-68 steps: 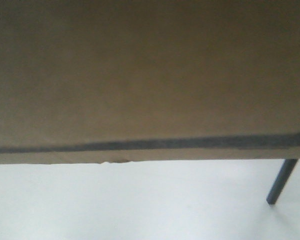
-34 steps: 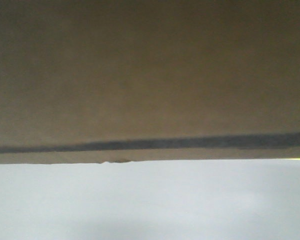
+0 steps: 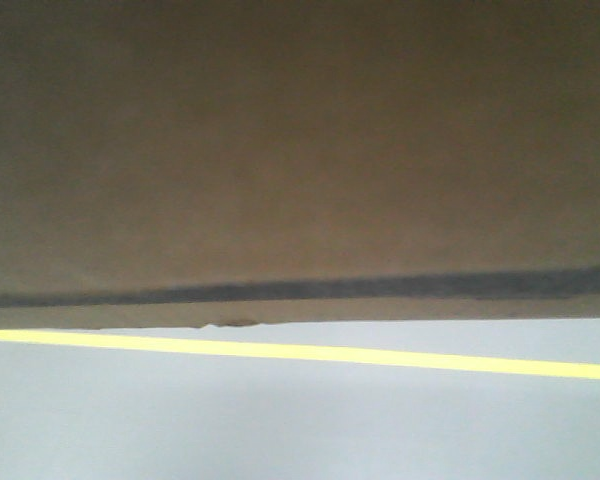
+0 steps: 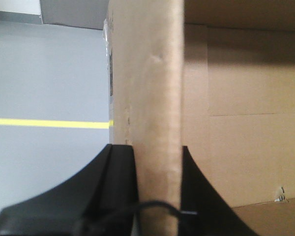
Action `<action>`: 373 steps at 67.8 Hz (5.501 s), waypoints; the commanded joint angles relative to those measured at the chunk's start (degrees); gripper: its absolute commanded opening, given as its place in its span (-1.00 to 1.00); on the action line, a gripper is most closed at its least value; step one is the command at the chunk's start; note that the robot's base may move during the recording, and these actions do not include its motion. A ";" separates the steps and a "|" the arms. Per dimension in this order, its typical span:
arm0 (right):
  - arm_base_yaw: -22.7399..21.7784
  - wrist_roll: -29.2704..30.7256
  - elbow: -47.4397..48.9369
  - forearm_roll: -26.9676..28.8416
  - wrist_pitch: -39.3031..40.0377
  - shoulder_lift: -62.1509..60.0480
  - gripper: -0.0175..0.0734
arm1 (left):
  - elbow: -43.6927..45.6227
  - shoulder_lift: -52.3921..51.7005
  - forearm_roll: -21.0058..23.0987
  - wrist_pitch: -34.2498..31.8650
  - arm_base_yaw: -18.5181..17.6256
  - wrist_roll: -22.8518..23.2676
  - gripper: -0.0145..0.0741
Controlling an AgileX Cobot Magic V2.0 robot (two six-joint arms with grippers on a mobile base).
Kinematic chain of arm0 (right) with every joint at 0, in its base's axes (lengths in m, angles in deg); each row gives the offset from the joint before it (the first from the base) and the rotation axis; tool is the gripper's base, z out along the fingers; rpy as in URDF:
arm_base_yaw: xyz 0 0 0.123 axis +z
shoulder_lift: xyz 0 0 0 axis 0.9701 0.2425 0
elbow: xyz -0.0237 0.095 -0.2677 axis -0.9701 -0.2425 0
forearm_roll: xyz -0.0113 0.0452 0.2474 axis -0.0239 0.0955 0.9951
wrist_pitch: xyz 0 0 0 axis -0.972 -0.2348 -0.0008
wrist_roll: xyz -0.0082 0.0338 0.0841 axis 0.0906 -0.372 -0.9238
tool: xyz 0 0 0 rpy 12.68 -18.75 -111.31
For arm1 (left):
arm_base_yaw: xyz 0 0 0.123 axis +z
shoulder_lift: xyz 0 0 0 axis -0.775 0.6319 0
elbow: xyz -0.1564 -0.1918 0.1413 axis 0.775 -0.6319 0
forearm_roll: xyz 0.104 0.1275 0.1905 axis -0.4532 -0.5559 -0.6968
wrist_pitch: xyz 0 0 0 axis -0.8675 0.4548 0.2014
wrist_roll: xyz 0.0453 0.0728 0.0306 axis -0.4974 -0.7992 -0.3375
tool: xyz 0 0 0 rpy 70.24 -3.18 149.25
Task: Grab box from left shelf to table start
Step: 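Hold the box with both grippers while the base drives to the white table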
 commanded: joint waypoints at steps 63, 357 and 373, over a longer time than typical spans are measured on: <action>-0.18 -0.67 1.57 0.56 9.69 1.24 -0.49 | 2.20 0.52 6.19 -11.23 -1.04 1.33 -0.90; -0.18 -0.67 1.57 0.56 9.65 1.38 -0.49 | 1.98 0.49 6.27 -11.20 -1.16 1.33 -0.90; -0.18 -0.67 1.57 0.56 9.65 1.38 -0.49 | 1.98 0.49 6.27 -11.20 -1.16 1.33 -0.90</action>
